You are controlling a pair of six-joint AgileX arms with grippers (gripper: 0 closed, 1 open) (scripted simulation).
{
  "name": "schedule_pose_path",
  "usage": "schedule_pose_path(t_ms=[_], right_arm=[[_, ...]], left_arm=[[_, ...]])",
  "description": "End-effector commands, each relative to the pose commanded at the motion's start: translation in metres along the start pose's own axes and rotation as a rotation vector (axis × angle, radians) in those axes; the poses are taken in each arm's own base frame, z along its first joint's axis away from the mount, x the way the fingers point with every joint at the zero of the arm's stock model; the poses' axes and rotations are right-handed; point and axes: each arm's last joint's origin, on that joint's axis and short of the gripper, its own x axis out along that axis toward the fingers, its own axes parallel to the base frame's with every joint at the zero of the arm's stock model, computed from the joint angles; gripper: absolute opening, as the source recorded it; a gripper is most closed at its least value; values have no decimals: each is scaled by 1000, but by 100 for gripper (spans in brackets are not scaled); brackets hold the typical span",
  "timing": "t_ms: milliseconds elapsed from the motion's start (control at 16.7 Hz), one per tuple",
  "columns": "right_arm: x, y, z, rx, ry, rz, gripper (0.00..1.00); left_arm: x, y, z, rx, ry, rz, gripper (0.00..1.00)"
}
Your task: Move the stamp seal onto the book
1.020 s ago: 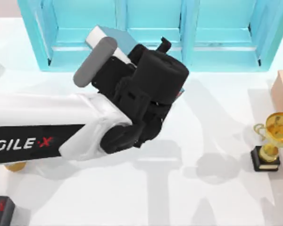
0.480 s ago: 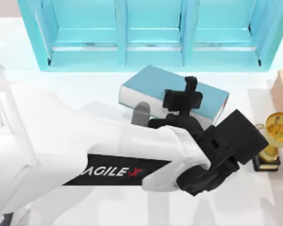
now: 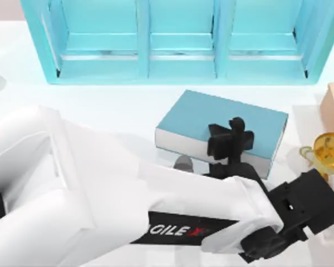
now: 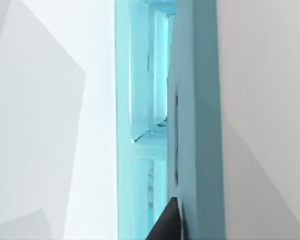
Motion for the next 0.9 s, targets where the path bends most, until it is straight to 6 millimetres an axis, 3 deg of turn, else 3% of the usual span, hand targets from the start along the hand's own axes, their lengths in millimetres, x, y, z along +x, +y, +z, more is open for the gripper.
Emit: schedule_pose_path(t_ms=[900], right_arm=[[0,0,0,0,0,0,100]], left_arm=[[-3,3,2,4,-4,3,0]])
